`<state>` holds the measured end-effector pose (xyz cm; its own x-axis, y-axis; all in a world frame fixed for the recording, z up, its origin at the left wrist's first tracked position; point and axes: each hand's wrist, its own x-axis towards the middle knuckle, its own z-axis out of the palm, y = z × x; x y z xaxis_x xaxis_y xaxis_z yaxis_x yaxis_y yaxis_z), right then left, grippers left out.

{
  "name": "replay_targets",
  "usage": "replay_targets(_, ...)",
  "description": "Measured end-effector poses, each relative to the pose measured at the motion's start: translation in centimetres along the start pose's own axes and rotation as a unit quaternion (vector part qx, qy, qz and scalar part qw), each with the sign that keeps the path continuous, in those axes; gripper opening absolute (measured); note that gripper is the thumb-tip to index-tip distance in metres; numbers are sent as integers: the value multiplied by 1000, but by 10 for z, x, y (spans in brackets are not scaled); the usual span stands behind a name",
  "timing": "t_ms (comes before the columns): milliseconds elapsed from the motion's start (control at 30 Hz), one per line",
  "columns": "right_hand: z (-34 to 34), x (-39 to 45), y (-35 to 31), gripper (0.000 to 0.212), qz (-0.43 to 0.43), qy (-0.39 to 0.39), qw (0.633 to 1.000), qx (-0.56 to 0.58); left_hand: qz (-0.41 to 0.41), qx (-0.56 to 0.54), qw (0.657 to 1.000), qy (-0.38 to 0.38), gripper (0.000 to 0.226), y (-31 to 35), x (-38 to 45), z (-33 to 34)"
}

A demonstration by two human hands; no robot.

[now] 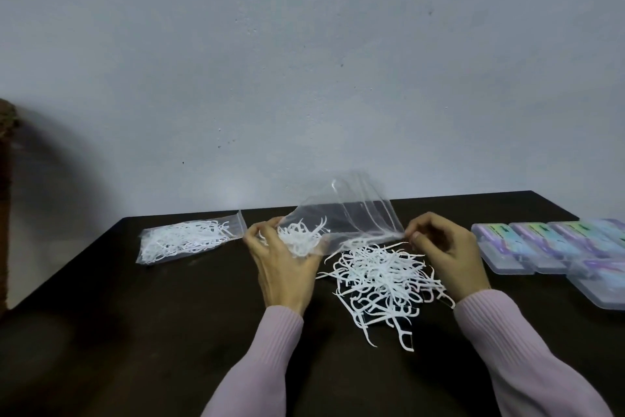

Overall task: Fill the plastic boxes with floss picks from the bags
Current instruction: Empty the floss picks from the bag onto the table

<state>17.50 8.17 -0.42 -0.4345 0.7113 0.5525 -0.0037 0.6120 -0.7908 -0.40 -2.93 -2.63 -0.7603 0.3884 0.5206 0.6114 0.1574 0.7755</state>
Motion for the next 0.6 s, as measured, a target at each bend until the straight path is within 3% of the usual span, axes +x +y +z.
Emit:
replay_targets(100,-1,0,-1,22,-8,12,1000,-12,32,23,999,-21,80,1,-4,2)
replay_targets(333,8,-3,3,30,-1,-127,991,-43,119,70,986,-93,83,0,-10,5)
replay_targets(467,6,0,1,40,31,-94,994,-39,200,91,969,-113,101,-6,-9,10)
replay_targets(600,3,0,-4,47,31,-98,995,11,200,79,971,-107,102,-6,-4,4)
